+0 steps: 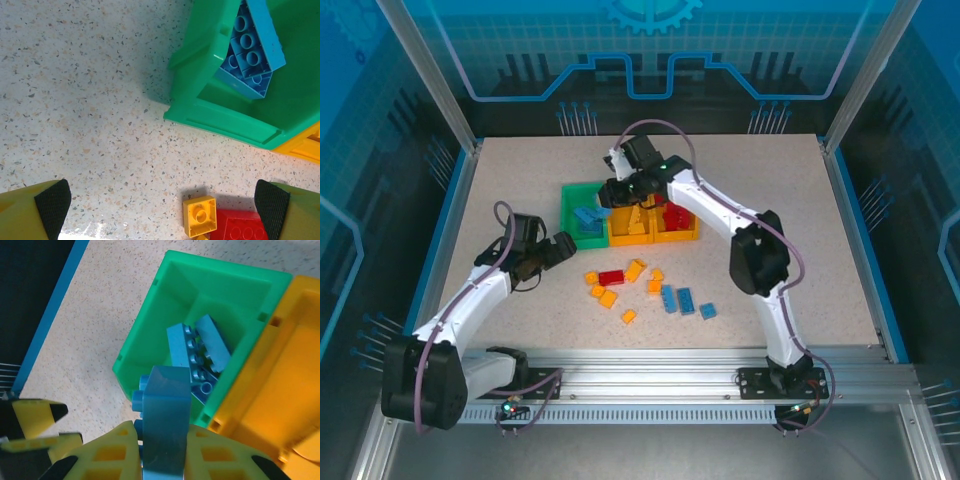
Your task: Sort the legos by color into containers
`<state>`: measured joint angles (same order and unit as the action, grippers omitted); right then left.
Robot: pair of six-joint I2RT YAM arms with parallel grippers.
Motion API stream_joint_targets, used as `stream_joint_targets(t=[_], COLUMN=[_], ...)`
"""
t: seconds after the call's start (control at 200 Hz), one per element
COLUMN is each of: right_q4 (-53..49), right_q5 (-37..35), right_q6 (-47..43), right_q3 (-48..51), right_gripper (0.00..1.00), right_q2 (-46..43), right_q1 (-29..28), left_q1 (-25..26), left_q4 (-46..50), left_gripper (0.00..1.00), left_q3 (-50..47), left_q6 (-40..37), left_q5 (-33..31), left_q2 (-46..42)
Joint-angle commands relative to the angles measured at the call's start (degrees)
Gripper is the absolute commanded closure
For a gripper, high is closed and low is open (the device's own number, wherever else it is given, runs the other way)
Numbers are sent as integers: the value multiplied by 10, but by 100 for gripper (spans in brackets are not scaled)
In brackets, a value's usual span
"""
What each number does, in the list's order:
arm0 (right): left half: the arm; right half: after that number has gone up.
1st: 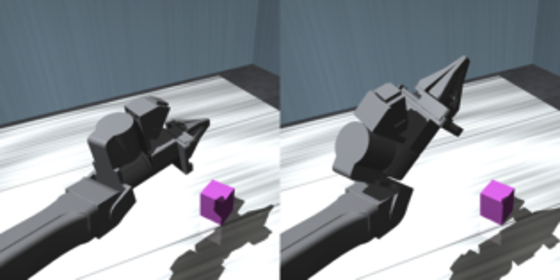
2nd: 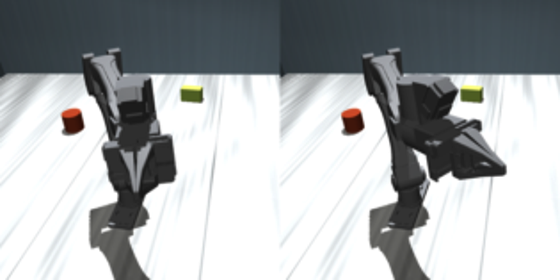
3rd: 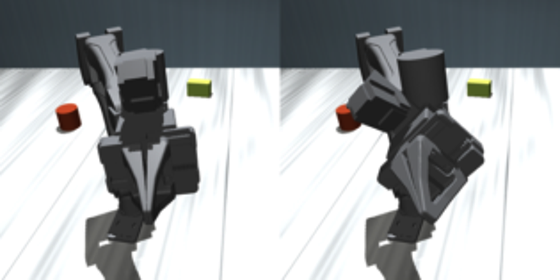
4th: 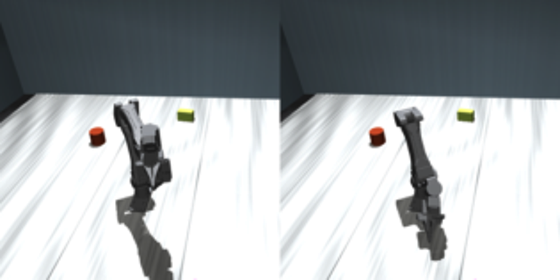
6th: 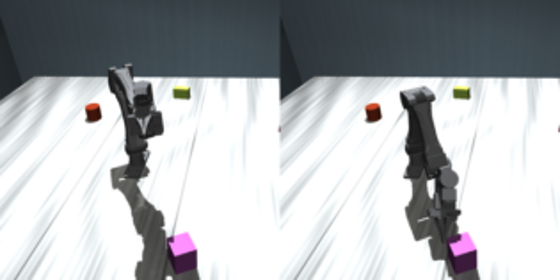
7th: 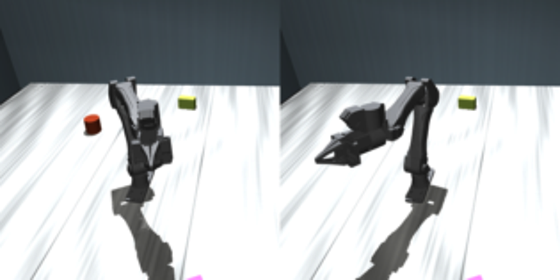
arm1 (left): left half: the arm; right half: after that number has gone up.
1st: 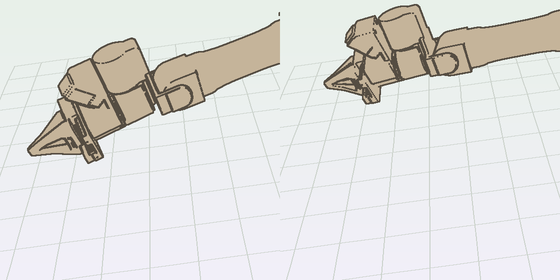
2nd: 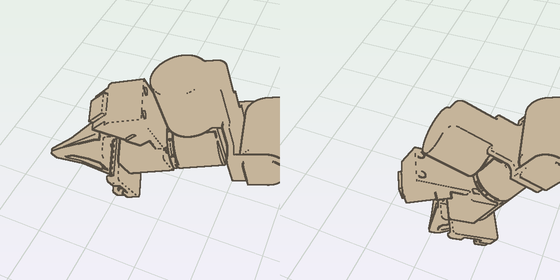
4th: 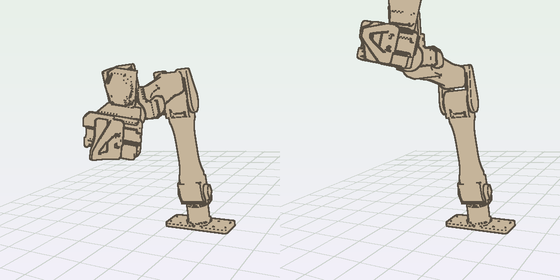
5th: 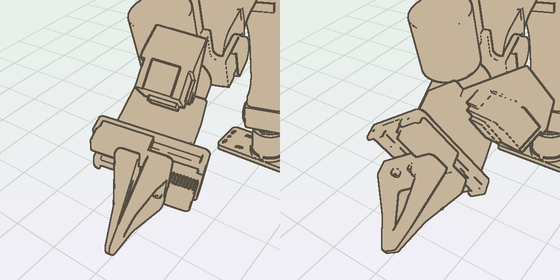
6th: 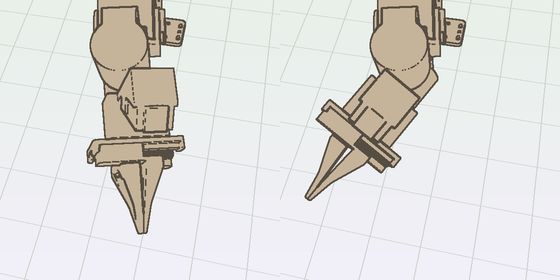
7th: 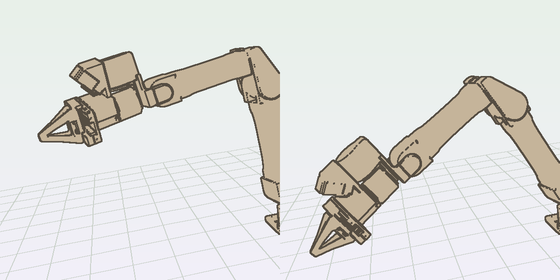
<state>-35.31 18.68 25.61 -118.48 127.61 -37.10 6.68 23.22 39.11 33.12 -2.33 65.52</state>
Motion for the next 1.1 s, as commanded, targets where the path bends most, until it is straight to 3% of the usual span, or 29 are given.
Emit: stream_joint_targets(t=[0.0,0.325,0.43,0.53,0.635,0.78,0.945,1.095], right_q4=[-33,-51,-60,-64,-40,-9,24,34], right_q5=[24,12,27,37,20,-49,-95,-134], right_q6=[58,103,99,93,78,67,69,67], right_q3=[-62,-167,-190,-172,-89,69,262,408], right_gripper=[78,59,39,37,34,29,24,10], right_q2=[38,126,131,104,28,-100,-241,-360], right_q1=[-5,-4,-4,-7,-10,11,69,118], left_q1=[-6,8,57,128,196,250,286,297], left_q4=[-4,-19,-18,0,12,37,53,71], left_gripper=[1,1,1,1,1,2,4,7], left_q3=[-10,-22,-14,16,50,85,111,129], left_q6=[4,-3,-5,-3,5,6,10,18], left_q5=[0,43,36,11,-5,-33,-43,-59], left_q2=[-4,7,13,35,71,119,167,206])
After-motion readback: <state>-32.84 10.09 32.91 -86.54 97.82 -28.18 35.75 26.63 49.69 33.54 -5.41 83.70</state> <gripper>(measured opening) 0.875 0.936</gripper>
